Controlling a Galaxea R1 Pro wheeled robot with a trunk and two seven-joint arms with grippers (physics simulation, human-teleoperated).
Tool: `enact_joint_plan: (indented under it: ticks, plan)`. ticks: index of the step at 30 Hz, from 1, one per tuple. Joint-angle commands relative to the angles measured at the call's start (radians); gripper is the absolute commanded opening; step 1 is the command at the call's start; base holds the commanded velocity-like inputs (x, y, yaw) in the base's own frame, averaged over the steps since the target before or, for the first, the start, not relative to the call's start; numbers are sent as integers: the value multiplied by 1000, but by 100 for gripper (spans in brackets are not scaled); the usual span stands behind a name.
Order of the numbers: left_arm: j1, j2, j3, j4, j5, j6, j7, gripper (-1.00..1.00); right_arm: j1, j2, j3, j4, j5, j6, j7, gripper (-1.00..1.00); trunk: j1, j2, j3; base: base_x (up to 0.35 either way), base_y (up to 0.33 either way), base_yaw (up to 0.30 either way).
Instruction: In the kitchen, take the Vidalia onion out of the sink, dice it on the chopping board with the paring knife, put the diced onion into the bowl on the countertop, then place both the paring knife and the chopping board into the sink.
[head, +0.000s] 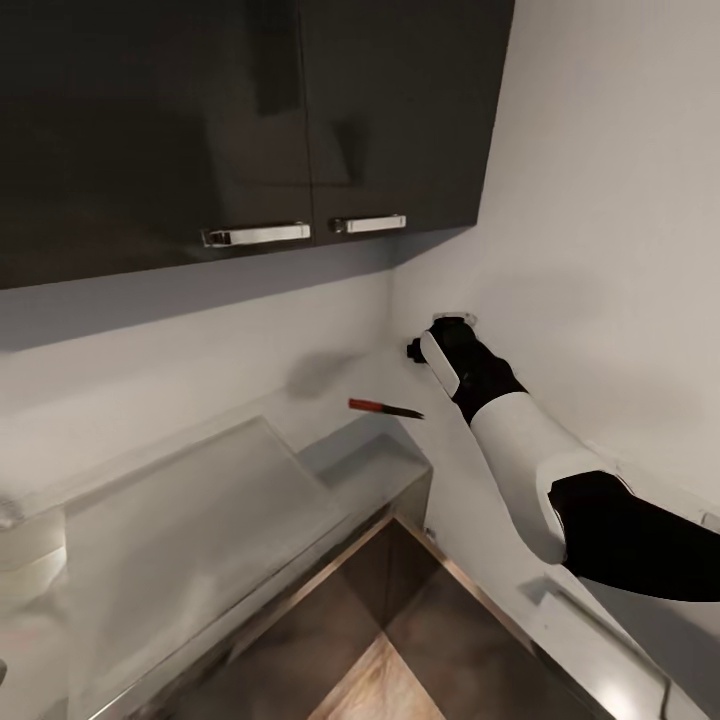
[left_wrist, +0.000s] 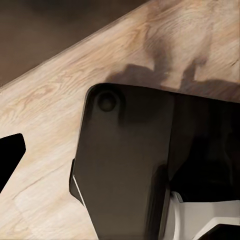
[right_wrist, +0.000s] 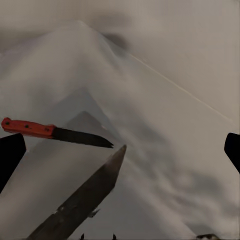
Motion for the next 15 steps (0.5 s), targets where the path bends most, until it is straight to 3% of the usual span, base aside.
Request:
enact_joint_plan:
  ticks: [1, 9, 15]
  plan:
    - [0, -1, 6, -1, -2, -1, -5, 100, -1, 0, 3, 0, -8, 3, -8, 100, 1, -2, -2, 156, -1, 256]
    - [0, -1, 6, 11, -2, -1, -6, 100, -1, 0, 3, 0, -8, 3, -8, 100, 1, -2, -3, 199, -37, 246]
    - [0, -1, 6, 13, -2, -1, -6, 100, -1, 0, 3, 0, -8, 3, -9, 100, 1, -2, -4, 285, -105, 65]
